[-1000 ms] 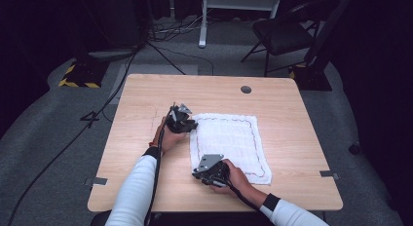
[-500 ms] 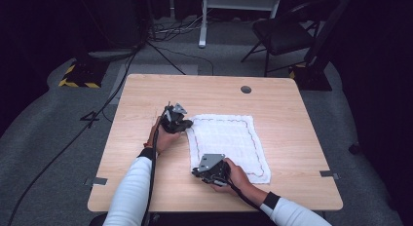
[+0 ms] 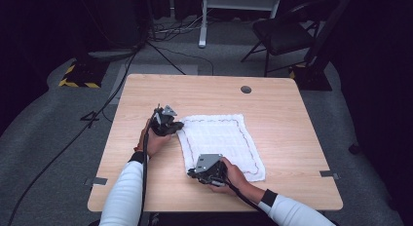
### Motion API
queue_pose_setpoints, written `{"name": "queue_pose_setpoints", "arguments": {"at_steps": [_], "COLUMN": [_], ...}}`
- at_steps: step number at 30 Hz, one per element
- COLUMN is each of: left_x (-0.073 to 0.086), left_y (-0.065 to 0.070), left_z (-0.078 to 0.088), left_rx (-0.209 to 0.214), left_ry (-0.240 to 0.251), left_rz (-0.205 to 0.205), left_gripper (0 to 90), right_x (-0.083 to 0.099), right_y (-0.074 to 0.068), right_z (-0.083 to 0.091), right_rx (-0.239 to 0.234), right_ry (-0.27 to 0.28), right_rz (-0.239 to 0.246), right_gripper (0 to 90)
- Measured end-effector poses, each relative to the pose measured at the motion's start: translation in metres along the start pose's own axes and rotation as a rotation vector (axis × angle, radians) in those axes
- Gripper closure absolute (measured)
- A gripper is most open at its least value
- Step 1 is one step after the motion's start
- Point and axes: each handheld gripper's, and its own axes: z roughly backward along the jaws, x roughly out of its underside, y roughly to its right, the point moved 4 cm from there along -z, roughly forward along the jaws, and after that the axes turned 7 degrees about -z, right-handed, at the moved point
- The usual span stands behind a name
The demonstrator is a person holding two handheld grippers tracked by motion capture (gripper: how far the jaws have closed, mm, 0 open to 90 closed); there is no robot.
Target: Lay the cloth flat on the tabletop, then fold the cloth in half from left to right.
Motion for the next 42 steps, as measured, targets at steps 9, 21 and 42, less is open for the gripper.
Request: {"name": "queue_pose_setpoints", "arguments": {"at_steps": [9, 21, 42], "left_x": [-0.01, -0.026, -0.099], "left_y": [0.003, 0.007, 0.048], "left_z": [0.001, 0.011, -0.034], "left_rx": [0.0, -0.009, 0.007], "left_ry": [0.041, 0.104, 0.146], "left_rz": [-0.009, -0.025, -0.131], "left_gripper": [86.0, 86.2, 86.2], "right_x": [-0.001, -0.004, 0.037], "right_y": [0.0, 0.013, 0.04], "right_z": [0.008, 0.036, 0.101], "right_rx": [0.008, 0.03, 0.148], "right_ry": [0.027, 0.075, 0.102], "right_rz": [0.001, -0.028, -0.156], "right_gripper": [85.6, 85.6, 85.5]}}
